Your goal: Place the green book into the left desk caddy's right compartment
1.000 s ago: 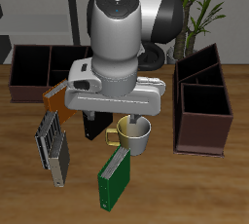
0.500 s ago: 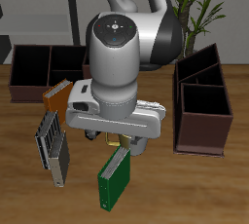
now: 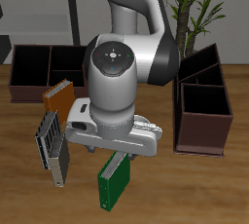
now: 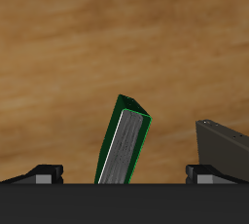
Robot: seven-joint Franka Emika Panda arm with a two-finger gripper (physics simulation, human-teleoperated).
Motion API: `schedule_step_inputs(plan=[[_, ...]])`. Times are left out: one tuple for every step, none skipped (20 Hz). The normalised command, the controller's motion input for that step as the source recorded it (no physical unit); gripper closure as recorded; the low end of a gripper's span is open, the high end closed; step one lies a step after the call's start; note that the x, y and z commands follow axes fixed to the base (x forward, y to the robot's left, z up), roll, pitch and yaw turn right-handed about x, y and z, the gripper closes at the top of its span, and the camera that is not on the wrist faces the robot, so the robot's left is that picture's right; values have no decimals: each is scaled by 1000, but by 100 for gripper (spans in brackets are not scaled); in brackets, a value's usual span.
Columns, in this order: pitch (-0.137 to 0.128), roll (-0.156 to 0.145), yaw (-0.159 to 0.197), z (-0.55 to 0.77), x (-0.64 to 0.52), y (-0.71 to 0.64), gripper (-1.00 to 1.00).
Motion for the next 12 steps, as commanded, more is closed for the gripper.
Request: schedule_step_inputs(plan=[[-23,-16,-61,-243,-103,-97,-100],[-17,-27,7,-277,-102,-98,-100],[-18,6,-54,-321,-101,-107,-100],[-47,-56,31,-284,-130,-157,-100],[-39,-20,5,-290,-103,-156,-100],[0,-27,-83,-305,-101,-265,-100],[-30,-33,-29,-330,-175,-93,-100],[3,8,32,-418,-51,-117,-100],[16,-69,-17,-296,-49,-169,-100],[43,-39,19,-474,-29,-169,-100],[-48,-61,46,-219,-78,-151,-100],[-7,37,-24,-254,-112,17,-100]])
